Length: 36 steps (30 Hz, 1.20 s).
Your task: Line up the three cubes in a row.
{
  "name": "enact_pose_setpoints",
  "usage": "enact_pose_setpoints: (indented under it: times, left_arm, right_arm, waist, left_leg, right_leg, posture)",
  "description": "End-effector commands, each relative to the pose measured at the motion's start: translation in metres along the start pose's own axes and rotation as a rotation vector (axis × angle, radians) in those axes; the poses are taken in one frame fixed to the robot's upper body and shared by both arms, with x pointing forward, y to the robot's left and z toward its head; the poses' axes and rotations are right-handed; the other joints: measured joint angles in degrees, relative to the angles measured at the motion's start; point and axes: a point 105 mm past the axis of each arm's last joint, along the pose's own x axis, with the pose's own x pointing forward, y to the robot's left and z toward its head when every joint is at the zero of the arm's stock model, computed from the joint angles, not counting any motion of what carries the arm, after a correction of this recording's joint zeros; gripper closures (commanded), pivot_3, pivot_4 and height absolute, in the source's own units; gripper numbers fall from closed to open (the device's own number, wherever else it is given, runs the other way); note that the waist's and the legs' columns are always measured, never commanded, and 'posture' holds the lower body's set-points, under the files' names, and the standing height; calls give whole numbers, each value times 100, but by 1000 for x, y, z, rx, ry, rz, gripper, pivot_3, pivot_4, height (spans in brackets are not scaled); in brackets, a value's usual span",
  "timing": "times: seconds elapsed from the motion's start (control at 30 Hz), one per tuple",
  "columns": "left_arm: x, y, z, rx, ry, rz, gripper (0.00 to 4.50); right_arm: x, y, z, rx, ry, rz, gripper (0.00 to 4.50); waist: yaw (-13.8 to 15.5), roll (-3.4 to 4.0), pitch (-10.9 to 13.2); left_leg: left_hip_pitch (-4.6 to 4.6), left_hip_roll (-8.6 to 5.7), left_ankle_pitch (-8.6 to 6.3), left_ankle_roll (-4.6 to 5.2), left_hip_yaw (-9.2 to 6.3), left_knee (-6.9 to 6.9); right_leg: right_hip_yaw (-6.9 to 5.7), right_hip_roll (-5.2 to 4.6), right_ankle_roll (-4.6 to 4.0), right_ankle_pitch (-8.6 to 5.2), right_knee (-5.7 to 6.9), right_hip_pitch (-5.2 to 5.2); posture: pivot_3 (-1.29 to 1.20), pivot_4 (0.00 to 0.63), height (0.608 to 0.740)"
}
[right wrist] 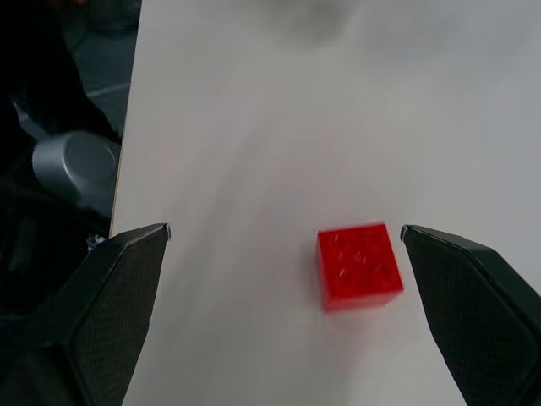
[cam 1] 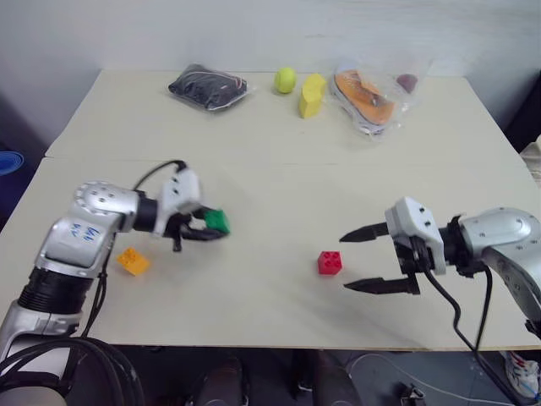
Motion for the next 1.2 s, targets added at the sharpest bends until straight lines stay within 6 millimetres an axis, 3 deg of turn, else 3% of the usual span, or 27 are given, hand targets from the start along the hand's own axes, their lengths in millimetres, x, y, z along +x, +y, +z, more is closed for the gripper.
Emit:
enact_pose_setpoints:
  times: [0.03,0.33,0.67,0.83,1.0,1.2]
  left_arm:
    - [24,-12,6,53,21,-60,2997]
    - [67,-8,6,31,40,-52,2997]
    - [73,-2,4,29,50,-34,2997]
    - [70,-3,1,30,55,-33,1458]
    - [55,-1,-1,30,58,0,18]
    - [-38,-5,-8,-140,14,229,18]
  right_arm:
    - [-8,3,10,-70,4,-39,0]
    - [-11,10,6,-55,28,-56,0]
    - [-7,8,8,-61,12,-60,0]
    - [-5,5,11,-63,-2,-54,0]
    - [-1,5,13,-64,-19,-37,0]
    - [-2,-6,31,-41,-123,1,0]
  waist:
    - [-5,-1,1]
    - [96,-2,0]
    - [101,-3,1]
    - [100,-2,1]
    - [89,-2,1]
    - [-59,-6,3]
  left_leg:
    - [2,0,2,-1,1,3]
    - [0,-3,3,5,-5,5]
    - [-3,-2,4,7,-9,7]
    - [-3,-2,4,8,-10,8]
    - [-2,-1,4,8,-10,9]
    - [-1,11,6,2,-14,2]
  right_leg:
    - [2,1,0,0,-3,0]
    - [1,2,0,0,-12,0]
    - [-2,0,1,1,-14,1]
    - [-3,-1,1,1,-14,2]
    - [-3,-1,1,1,-12,2]
    - [-3,-1,0,0,8,0]
  posture:
    - [0,150,740]
    - [0,150,740]
    - [0,150,740]
    - [0,150,740]
    - [0,150,740]
    - [0,150,740]
